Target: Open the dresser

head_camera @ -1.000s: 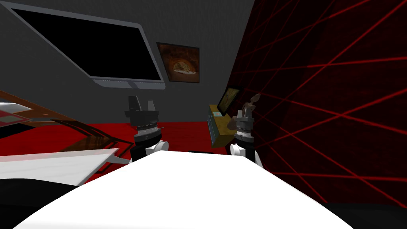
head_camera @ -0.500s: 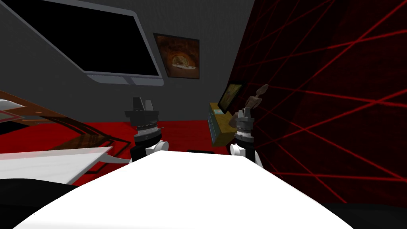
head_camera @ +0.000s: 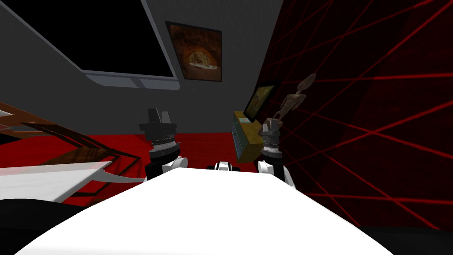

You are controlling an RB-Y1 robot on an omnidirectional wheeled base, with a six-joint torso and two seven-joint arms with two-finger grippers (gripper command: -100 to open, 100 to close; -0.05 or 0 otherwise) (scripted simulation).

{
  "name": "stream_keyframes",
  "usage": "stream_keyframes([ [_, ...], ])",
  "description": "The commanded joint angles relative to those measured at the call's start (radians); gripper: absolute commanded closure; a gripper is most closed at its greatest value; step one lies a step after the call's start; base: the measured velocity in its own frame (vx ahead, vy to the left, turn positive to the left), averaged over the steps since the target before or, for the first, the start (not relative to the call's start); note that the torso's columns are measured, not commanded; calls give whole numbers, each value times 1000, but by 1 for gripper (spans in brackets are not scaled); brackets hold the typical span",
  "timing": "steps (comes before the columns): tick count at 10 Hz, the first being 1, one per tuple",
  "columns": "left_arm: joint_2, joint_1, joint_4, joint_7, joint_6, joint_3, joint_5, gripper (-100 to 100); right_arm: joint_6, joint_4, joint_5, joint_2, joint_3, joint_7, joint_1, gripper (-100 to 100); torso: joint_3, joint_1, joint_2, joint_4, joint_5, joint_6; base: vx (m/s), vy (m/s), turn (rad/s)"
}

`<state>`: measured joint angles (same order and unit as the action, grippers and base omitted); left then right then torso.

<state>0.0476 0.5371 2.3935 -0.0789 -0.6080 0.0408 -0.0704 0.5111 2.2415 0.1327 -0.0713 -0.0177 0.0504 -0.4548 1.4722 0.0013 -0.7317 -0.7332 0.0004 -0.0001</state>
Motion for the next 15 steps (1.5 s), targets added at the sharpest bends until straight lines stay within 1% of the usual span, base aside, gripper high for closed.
stream_keyframes([
  [1,0,0,0,0,0,0,0,0,-17,-41,79,-40,-26,68,5,-100,4,0,-3,-3,0,0,104,52,-15],
  [2,0,0,0,0,0,0,0,0,-27,-59,110,-51,-38,98,7,-100,5,0,-3,-4,0,0,135,68,-17],
  [3,0,0,0,0,0,0,0,0,-27,-59,127,-51,-38,99,7,-100,5,0,-4,-4,0,0,87,41,-6],
  [4,0,0,0,0,0,0,0,0,-37,-79,164,-61,-53,133,10,-100,3,-2,-7,-5,0,0,69,20,-10],
  [5,0,0,0,0,0,0,0,0,-37,-79,173,-61,-53,133,10,-100,2,-3,-9,-6,-1,0,50,15,-7],
  [6,0,0,0,0,0,0,0,0,-49,-100,213,-70,-68,170,12,-100,2,-3,-9,-6,-1,0,65,28,-14],
  [7,0,0,0,0,0,0,0,0,-49,-100,223,-70,-68,170,12,-100,3,-1,-7,-5,0,0,59,26,-9],
  [8,0,0,0,0,0,0,0,0,-62,-123,263,-78,-84,210,15,-100,4,-1,-7,-5,0,0,72,27,-13],
  [9,0,0,0,0,0,0,0,0,-62,-123,277,-78,-84,210,15,-100,4,-1,-5,-5,0,0,64,25,-9],
  [10,0,0,0,0,0,0,0,0,-75,-146,315,-85,-101,251,18,-100,4,-1,-6,-5,0,0,77,37,-20],
  [11,0,0,0,0,0,0,0,0,-75,-146,334,-85,-101,251,18,-100,4,-1,-5,-5,0,0,77,37,-9],
  [12,0,0,0,0,0,0,0,0,-89,-170,368,-91,-119,293,21,-100,4,-1,-6,-5,0,0,87,26,-15],
  [13,0,0,0,0,0,0,0,0,-89,-170,393,-91,-119,295,21,-100,4,-2,-6,-5,-1,0,72,25,-6],
  [14,0,0,0,0,0,0,0,0,-102,-196,428,-96,-138,339,24,-100,4,-2,-7,-5,-1,0,101,37,-13],
  [15,0,0,0,0,0,0,0,0,-102,-196,455,-96,-138,340,24,-100,4,-1,-6,-5,0,0,81,33,-11],
])
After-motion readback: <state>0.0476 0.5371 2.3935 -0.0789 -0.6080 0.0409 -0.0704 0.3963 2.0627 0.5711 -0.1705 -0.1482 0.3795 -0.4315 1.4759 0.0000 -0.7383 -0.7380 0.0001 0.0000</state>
